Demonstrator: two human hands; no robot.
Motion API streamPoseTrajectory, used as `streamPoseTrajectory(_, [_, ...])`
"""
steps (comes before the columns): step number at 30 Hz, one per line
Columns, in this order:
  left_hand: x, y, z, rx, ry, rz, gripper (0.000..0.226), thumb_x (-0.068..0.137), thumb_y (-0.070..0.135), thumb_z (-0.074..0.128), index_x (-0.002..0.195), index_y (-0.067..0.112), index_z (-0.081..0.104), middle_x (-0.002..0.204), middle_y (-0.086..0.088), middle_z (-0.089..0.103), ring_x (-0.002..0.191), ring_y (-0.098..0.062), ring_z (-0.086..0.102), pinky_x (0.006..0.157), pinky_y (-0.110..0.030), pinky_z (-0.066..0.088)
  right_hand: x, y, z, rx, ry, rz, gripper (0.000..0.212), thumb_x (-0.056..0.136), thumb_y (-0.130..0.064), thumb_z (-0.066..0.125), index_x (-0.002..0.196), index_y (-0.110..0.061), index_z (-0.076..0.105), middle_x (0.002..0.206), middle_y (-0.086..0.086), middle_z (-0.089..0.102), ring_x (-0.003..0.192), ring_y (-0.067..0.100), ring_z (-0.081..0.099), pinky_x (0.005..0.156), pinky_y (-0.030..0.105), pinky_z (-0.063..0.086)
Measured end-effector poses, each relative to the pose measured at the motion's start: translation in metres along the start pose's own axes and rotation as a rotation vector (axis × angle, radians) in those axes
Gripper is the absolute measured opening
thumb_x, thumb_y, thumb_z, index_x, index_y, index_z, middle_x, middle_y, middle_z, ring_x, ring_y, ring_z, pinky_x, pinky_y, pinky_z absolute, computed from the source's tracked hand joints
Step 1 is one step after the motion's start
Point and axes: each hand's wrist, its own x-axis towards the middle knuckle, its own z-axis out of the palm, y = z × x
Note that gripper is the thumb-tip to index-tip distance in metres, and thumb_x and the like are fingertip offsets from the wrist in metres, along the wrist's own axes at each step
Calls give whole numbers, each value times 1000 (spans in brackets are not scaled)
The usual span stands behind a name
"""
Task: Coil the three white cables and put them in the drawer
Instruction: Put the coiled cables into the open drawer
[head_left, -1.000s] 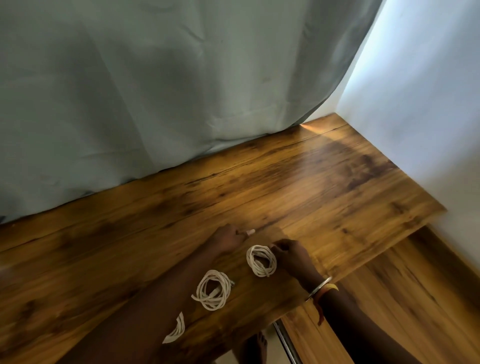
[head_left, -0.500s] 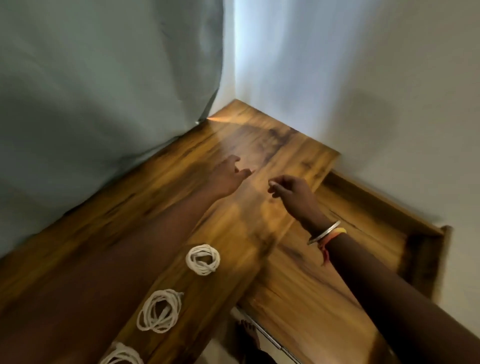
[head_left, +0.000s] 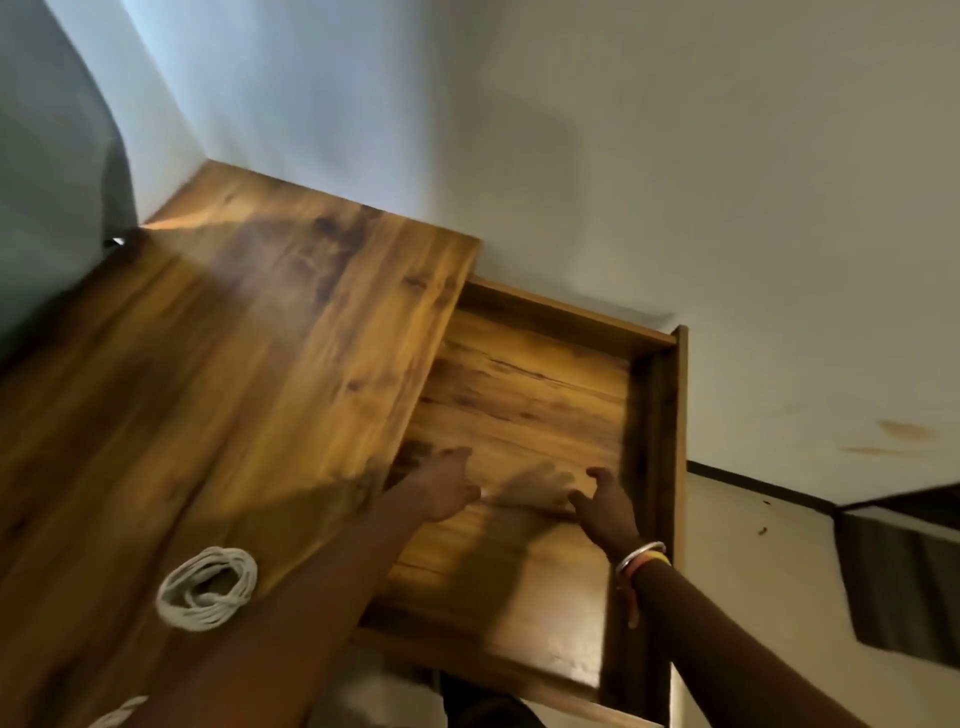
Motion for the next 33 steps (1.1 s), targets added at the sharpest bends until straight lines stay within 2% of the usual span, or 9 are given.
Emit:
streamPoseTrajectory(6, [11, -21, 49, 19, -101, -81, 82, 94, 41, 57, 155, 22, 7, 158, -13, 27, 138, -30, 39, 110, -44, 38, 12, 52, -4, -30, -77, 132, 46, 97, -15, 51, 142, -6, 44, 145, 22, 46, 129, 40, 49, 107, 47, 43])
streamPoseTrajectory(10, [4, -27, 71, 35, -117, -143, 75, 95, 38, 55, 154, 17, 14, 161, -11, 18, 143, -29, 30, 113, -43, 34, 15, 67, 2, -193, -118, 122, 58, 91, -9, 59, 145, -4, 40, 150, 20, 40, 139, 39, 39, 111, 37, 35])
streamPoseTrajectory(14, [-4, -29, 91, -28, -177, -81, 67, 96, 42, 52, 151, 16, 25, 161, -8, 18, 147, -27, 22, 117, -42, 27, 23, 89, 24, -284, -191, 109, 55, 90, -25, 48, 142, -8, 46, 148, 16, 42, 137, 36, 41, 115, 33, 25])
streamPoseTrajectory(17, [-15, -18, 84, -248, -117, 35, 60, 96, 39, 54, 149, 21, 32, 156, 0, 31, 143, -17, 30, 115, -26, 24, 31, 70, 42, -101, -169, 114, 46, 81, -30, 56, 120, -8, 65, 119, 13, 63, 118, 31, 57, 104, 34, 39])
streamPoseTrajectory(20, [-19, 6, 39, -406, 73, 184, 51, 97, 28, 57, 144, 17, 41, 135, 8, 47, 125, -6, 43, 91, -6, 30, 18, -8, 37, 382, -78, 150, 32, 85, -18, 69, 113, -2, 67, 98, 15, 68, 91, 33, 65, 78, 42, 53])
streamPoseTrajectory(23, [-28, 1, -13, -564, 265, 194, 46, 92, 27, 64, 136, 20, 51, 129, 5, 58, 112, -1, 50, 88, -13, 38, 3, -86, 47, 695, -138, 165, 7, 90, 1, 64, 89, -5, 61, 78, 14, 62, 60, 21, 61, 55, 31, 49])
streamPoseTrajectory(25, [-35, -21, -49, -604, 396, 172, 35, 89, 24, 68, 123, 17, 63, 113, 2, 67, 98, -5, 60, 82, -19, 46, -4, -132, 58, 591, -170, 59, 17, 87, 5, 67, 79, -7, 57, 69, 12, 56, 42, 9, 53, 43, 22, 46])
streamPoseTrajectory(28, [-62, -83, -97, -563, 587, 115, 16, 83, 11, 72, 99, 8, 71, 86, -5, 69, 74, -10, 64, 72, -27, 53, -28, -190, 87, 376, -325, -187, 12, 84, 8, 69, 90, -1, 62, 70, 13, 58, 47, 13, 54, 42, 20, 46])
streamPoseTrajectory(33, [-126, -198, -117, -394, 636, -285, 19, 77, 22, 78, 86, 10, 66, 93, -13, 70, 83, -23, 66, 71, -31, 51, -75, -224, 155, 79, -660, -274, 9, 89, 0, 67, 93, -4, 62, 69, 12, 63, 40, 11, 58, 41, 22, 48])
